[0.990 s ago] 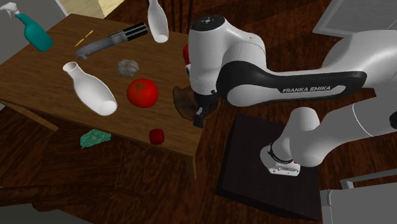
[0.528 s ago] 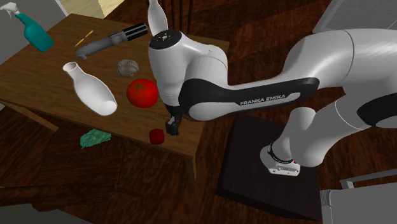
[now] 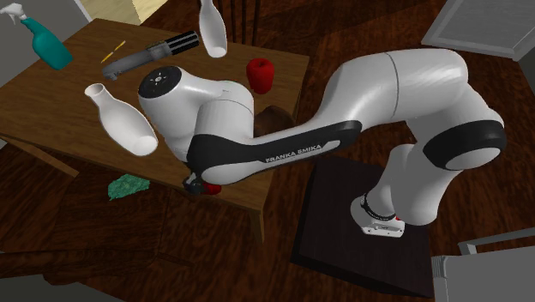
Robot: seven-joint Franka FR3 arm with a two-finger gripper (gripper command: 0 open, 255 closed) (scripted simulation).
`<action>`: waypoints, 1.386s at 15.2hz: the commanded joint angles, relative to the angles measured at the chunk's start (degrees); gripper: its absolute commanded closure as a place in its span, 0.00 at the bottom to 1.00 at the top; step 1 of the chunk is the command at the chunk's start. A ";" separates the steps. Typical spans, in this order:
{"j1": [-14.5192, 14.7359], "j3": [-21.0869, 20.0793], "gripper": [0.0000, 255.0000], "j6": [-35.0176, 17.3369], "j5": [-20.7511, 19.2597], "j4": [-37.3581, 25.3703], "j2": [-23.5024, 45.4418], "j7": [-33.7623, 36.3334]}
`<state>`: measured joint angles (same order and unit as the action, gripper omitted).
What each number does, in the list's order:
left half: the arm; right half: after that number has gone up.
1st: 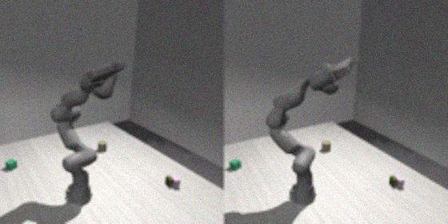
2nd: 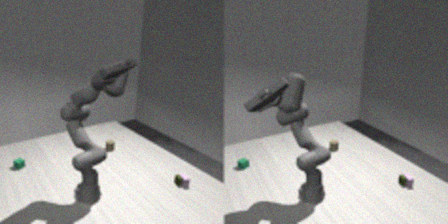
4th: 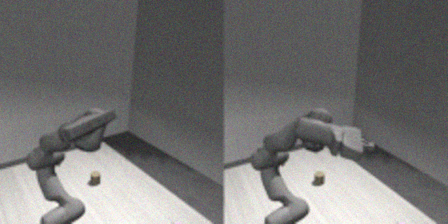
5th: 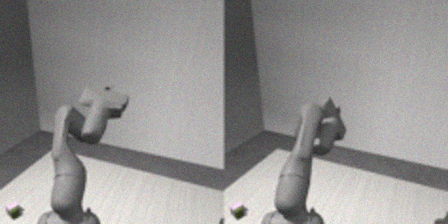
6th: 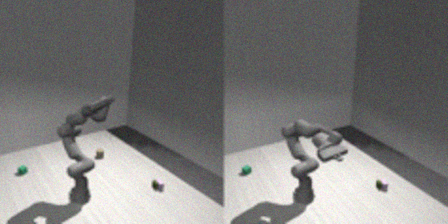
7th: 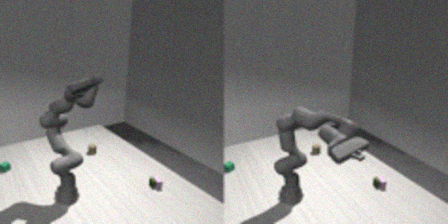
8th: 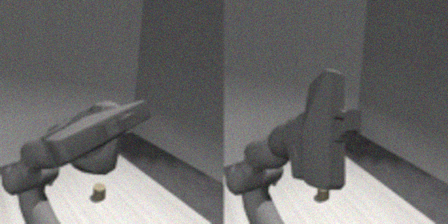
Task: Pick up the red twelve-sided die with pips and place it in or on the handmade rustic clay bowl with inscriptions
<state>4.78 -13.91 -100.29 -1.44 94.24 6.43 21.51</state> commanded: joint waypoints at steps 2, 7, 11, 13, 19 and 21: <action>0.39 -0.16 0.00 -1.38 -0.74 -0.59 1.98 0.62; 0.33 -0.11 0.00 -5.62 -0.81 3.49 2.15 0.68; 0.33 -0.11 0.00 -5.62 -0.81 3.50 2.15 0.68; 0.33 -0.11 0.00 -5.62 -0.81 3.49 2.15 0.68; 0.33 -0.11 1.00 -5.58 -0.82 3.41 2.20 0.67; 0.38 -0.14 1.00 -5.67 -0.86 3.40 2.30 0.76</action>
<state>5.14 -14.04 -105.96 -2.29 97.57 8.55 22.25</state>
